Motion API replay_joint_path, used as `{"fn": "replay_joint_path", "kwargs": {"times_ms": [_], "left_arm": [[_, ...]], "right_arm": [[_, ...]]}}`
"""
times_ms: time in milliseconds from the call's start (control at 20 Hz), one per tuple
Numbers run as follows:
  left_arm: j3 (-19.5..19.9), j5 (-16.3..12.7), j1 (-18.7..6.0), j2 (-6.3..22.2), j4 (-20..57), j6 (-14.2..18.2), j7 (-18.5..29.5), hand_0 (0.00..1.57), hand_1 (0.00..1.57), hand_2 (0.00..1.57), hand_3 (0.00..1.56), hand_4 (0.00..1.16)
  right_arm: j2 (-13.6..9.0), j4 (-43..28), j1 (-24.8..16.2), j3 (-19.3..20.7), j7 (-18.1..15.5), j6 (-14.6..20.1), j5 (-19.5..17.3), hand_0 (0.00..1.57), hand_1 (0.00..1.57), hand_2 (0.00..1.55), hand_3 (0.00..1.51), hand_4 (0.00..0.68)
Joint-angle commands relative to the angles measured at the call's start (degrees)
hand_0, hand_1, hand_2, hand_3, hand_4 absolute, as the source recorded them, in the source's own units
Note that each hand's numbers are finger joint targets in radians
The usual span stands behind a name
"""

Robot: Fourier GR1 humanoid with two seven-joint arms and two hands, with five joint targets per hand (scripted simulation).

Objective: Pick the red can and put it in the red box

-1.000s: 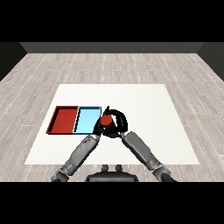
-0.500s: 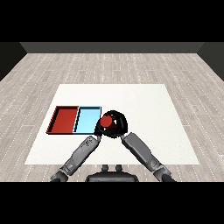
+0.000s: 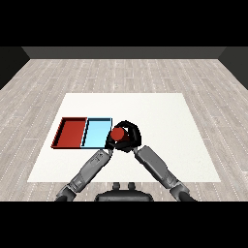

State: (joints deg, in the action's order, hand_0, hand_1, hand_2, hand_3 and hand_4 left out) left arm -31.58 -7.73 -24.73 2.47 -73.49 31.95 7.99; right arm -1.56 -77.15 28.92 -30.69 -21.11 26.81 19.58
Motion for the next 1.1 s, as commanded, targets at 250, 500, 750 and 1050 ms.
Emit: {"fn": "replay_joint_path", "kwargs": {"times_ms": [250,500,750,1050], "left_arm": [[-3.3,-3.3,-3.5,-2.4,0.3,4.4,-0.3,1.57,1.57,1.53,1.43,0.93],[-0.6,-2.6,-1.1,-2.4,-0.1,1.3,2.4,1.57,1.57,1.57,1.49,1.14],[-1.2,-3.8,-2.4,-2.4,1.8,2.7,3.3,1.57,1.57,1.57,1.49,1.14],[-2.8,-1.0,-1.5,-2.4,-0.7,5.2,1.6,1.57,1.57,1.57,1.48,1.15]], "right_arm": [[1.5,-0.1,-2.3,-1.9,-2.1,-0.9,0.4,1.49,1.49,1.45,1.40,0.545],[1.5,-3.1,-2.1,0.2,0.2,-4.9,-0.3,0.00,0.00,0.00,0.00,0.000],[1.5,-1.5,-1.0,3.6,0.8,-8.5,-0.8,0.00,0.00,0.00,0.00,0.000],[1.3,-3.8,-0.9,5.5,4.0,-6.9,-4.9,0.00,0.00,0.00,0.00,0.000]]}}
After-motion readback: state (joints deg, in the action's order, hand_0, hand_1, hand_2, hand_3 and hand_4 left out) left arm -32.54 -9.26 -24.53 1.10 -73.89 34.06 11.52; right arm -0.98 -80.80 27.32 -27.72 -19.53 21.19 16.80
